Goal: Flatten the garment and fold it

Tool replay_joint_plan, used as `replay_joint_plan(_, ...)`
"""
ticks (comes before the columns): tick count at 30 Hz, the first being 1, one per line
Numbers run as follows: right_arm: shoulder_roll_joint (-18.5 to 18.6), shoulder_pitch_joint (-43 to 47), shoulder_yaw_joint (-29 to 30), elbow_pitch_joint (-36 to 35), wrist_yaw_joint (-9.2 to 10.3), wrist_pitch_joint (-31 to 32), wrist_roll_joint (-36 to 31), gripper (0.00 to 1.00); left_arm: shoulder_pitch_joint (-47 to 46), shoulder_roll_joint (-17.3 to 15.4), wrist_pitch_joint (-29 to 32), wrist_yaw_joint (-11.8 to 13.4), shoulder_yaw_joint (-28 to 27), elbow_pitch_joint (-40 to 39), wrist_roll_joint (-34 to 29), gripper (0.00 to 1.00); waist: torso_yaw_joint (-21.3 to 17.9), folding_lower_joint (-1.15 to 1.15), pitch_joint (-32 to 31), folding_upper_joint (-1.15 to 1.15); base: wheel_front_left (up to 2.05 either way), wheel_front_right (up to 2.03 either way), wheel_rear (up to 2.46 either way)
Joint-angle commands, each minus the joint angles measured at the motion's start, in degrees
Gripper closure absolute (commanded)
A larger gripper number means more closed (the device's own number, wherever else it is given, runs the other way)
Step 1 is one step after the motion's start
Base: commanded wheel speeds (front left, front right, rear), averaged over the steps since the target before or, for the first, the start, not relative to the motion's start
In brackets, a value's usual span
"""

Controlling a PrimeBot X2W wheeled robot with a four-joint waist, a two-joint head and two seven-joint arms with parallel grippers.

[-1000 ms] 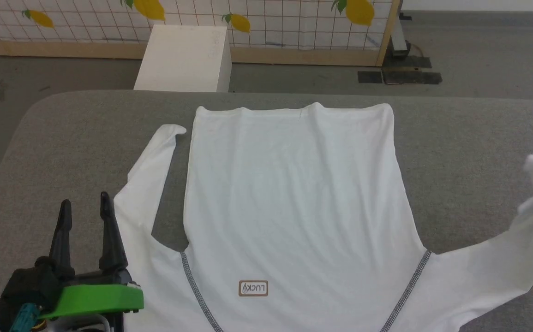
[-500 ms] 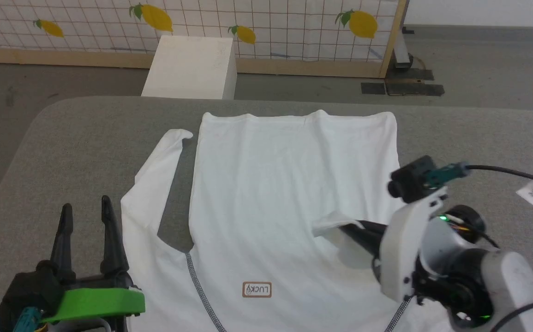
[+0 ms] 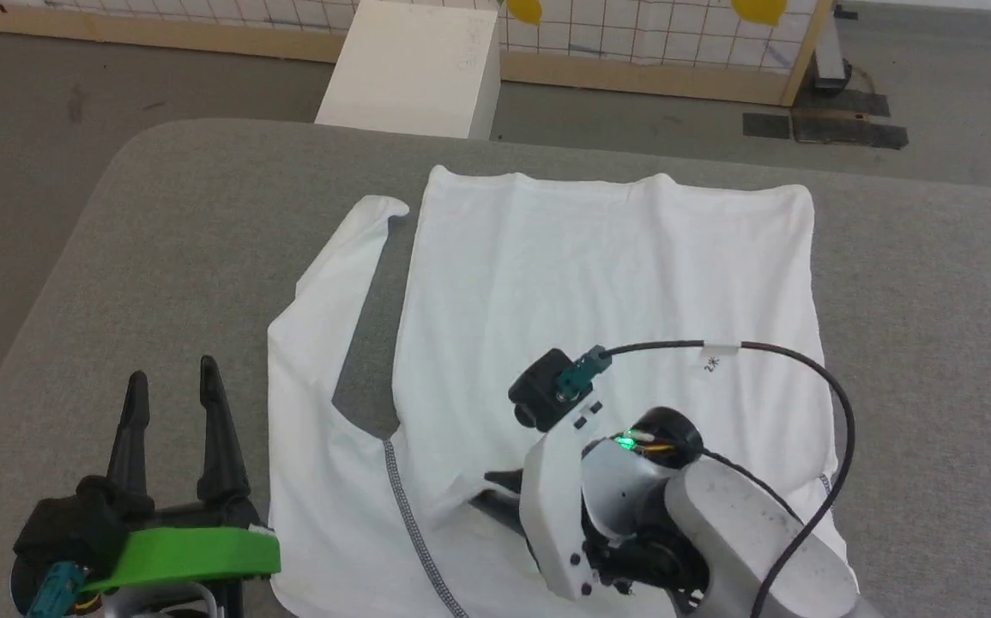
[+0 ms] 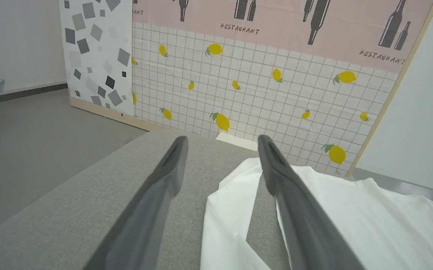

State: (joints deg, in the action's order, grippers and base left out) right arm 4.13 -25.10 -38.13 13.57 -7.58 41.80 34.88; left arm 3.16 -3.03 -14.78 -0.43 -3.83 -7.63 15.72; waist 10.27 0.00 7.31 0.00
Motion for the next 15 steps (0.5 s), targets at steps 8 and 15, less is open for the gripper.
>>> replay_joint_plan(8,2.89,-2.89,4.93,-3.98,0.09,-4.42,4.92,0.00,-0.74,0.15,-0.22,0.45,-0.37,0.64,-0.04,0.00,-1.15,0.00,-0.86,0.00,0.00,0.00,0.00)
replay_joint_plan(15,4.49,1.35,27.10,-11.54,0.09,-15.50,2.55,0.00,0.17,0.15,-0.22,0.03,-1.29,0.73,-0.88,0.00,-3.52,0.00,-2.54,0.00,0.00,0.00,0.00)
